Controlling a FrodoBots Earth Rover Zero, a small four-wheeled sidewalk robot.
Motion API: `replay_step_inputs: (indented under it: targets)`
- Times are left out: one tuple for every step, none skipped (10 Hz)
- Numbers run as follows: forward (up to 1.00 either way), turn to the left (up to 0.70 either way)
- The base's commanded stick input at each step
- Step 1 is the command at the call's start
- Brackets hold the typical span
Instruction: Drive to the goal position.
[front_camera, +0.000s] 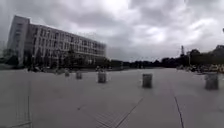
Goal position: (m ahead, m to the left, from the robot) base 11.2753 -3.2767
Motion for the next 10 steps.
replay_step_inputs:
  targets:
    - [0.70, 0.00]
    - [0.70, 0.00]
    - [0.70, 0.00]
    - [0.70, 0.00]
    - [0.70, 0.00]
    - [0.70, -0.35]
    - [0.70, -0.35]
    - [0.70, -0.35]
    - [0.70, -0.35]
    - [0.70, -0.15]
